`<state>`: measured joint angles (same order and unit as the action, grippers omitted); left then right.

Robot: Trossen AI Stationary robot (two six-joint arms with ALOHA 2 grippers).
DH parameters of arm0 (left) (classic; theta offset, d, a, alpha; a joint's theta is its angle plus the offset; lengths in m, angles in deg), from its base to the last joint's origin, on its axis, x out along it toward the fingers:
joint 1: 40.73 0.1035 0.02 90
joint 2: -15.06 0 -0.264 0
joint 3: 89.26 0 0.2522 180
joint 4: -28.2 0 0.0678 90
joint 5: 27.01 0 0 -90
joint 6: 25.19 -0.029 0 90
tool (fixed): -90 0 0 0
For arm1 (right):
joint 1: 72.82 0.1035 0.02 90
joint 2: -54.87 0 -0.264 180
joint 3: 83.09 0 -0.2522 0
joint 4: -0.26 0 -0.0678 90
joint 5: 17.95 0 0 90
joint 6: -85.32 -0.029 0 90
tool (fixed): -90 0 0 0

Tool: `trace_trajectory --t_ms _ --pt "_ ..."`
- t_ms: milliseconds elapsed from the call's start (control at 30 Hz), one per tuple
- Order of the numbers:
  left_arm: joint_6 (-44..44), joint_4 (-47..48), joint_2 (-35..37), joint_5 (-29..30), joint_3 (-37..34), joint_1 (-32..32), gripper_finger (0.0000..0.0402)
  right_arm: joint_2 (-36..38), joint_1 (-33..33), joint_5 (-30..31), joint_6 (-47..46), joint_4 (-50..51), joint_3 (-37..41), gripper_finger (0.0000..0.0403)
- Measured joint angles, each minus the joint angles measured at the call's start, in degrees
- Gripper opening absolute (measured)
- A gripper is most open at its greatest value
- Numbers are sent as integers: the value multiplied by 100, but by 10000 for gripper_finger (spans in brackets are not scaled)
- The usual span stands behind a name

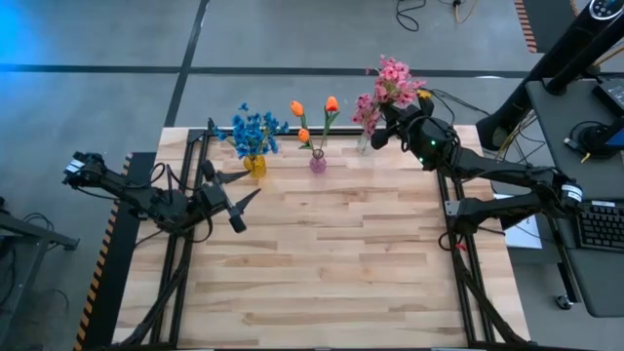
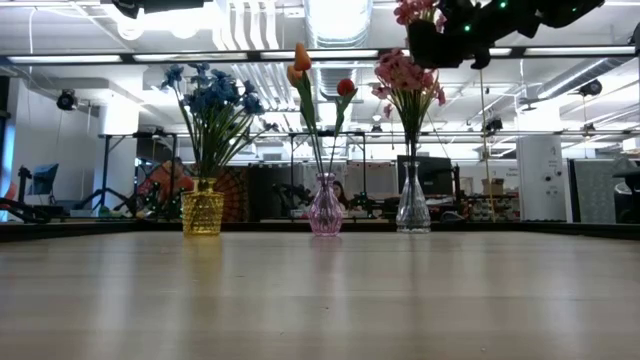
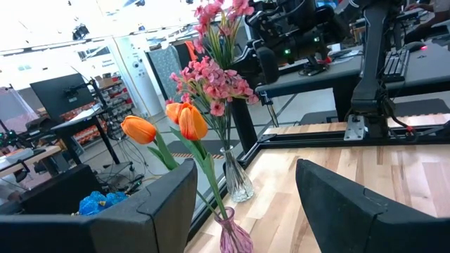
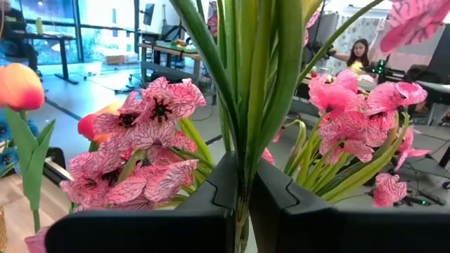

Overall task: Sort flowers into vase by color
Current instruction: Put the pink flowers into the transparent vase

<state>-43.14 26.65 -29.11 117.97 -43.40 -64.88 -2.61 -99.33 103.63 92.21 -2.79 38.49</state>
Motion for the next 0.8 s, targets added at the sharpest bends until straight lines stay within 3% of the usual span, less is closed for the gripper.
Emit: trace_trajectory --t_ms 800 --pt "1 0 -1 -1 0 1 224 -1 -101 -1 -400 243 0 13"
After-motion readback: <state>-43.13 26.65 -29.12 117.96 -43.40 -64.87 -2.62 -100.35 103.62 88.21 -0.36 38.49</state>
